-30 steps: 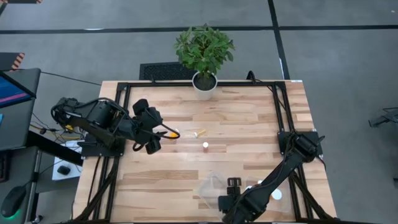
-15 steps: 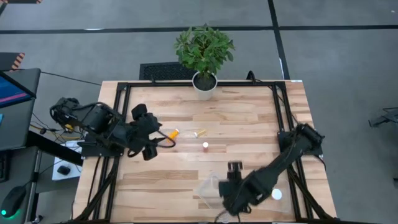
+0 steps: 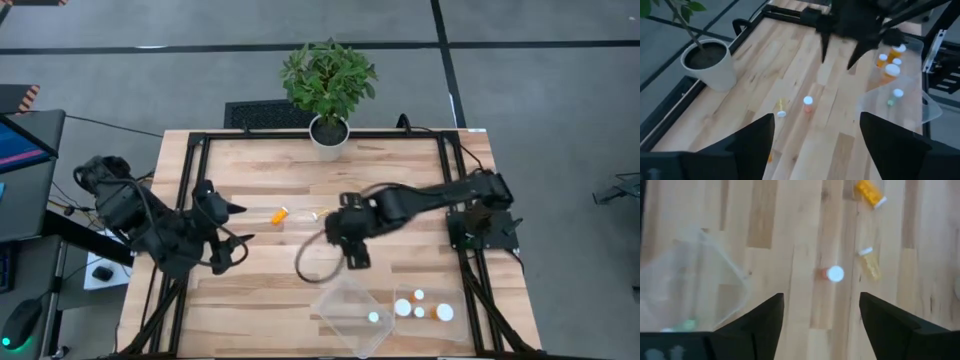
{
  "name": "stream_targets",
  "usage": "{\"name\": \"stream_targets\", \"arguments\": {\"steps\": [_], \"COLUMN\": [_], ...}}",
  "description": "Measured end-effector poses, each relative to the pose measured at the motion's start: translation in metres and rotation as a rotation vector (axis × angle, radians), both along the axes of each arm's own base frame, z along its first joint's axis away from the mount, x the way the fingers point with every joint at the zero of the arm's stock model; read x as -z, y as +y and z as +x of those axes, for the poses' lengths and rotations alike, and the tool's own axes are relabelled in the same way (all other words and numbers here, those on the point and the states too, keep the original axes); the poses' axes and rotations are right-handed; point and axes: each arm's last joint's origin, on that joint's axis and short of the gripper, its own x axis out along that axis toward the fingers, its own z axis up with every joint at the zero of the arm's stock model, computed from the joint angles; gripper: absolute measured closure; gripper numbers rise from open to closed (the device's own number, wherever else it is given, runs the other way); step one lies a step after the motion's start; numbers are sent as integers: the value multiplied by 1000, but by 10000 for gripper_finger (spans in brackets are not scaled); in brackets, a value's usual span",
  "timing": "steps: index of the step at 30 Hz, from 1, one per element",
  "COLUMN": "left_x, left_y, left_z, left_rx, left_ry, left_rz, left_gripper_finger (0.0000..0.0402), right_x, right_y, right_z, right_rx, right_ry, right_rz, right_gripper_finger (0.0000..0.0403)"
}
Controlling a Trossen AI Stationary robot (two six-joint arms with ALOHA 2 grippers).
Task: Pick and place medicine bottles into bin by pill shape (circle, oval)
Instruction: Put the red bottle into the left transparent bin
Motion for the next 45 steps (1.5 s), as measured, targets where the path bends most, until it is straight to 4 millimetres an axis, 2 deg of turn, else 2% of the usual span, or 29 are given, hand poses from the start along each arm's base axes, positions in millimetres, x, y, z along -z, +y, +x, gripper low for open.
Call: {"name": "stream_targets", "arguments": {"steps": [5,11,16,27,31,39,45], "left_x": [4,4,4,4,4,3,4], "left_y": [-1,-4,-11,-13,-13,-13,-13], "left_z": [-7,-21,-25,-27,-27,-27,-27], "left_rx": [-34,-73,-63,-60,-60,-60,-56], "left_ry": [27,0,-27,-50,-50,-51,-46], "left_rz": [-5,0,-7,0,1,3,0], "left_gripper_finger": [106,106,106,106,106,106,106], "right_x": [29,60,80,125,133,132,132], "right_y": [-15,-23,-32,-47,-51,-64,-59], "right_z": [29,49,55,49,47,51,51], "right_rx": [-76,-126,-123,-84,-70,-43,-55], "right_ry": [21,81,81,106,116,83,84], "right_rz": [4,-22,10,12,14,18,43], "right_gripper_finger": [127,127,127,127,127,127,127]}}
